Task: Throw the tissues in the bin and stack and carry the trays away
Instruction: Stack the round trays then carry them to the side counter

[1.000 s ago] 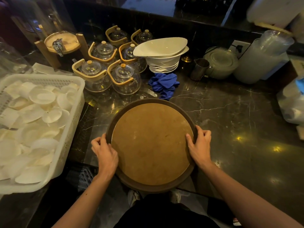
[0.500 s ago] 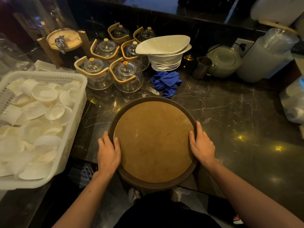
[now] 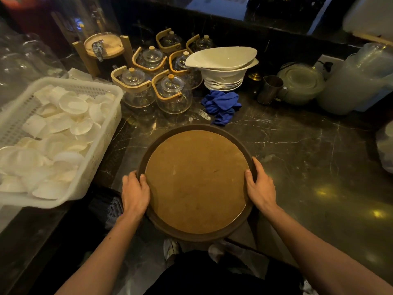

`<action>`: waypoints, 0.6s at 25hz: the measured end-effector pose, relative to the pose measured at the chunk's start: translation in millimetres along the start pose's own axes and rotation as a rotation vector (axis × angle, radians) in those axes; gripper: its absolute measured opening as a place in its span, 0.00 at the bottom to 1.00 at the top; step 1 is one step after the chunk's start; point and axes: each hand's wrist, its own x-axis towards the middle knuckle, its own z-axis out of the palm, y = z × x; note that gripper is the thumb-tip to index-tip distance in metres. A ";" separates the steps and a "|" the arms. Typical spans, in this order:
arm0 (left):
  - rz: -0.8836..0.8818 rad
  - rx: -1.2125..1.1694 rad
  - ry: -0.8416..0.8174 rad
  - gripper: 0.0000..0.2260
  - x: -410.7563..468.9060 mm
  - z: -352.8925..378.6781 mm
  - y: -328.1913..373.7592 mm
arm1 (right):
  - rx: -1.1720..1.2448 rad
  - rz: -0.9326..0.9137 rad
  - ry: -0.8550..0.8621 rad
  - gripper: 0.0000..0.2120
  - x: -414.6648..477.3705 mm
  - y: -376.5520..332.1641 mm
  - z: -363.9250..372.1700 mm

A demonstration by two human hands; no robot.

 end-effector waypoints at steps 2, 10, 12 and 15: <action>-0.071 -0.025 0.088 0.20 -27.1 -0.3 -1.8 | 0.064 -0.064 -0.054 0.25 4.6 3.9 -8.5; -0.257 -0.085 0.480 0.15 -160.9 -35.3 -24.4 | 0.208 -0.438 -0.302 0.25 4.2 -43.6 -27.7; -0.330 -0.100 0.575 0.14 -198.9 -56.2 -38.1 | 0.239 -0.489 -0.419 0.25 -14.7 -65.5 -20.7; -0.446 -0.125 0.731 0.14 -261.7 -86.1 -60.8 | 0.275 -0.623 -0.556 0.25 -59.3 -98.2 -2.8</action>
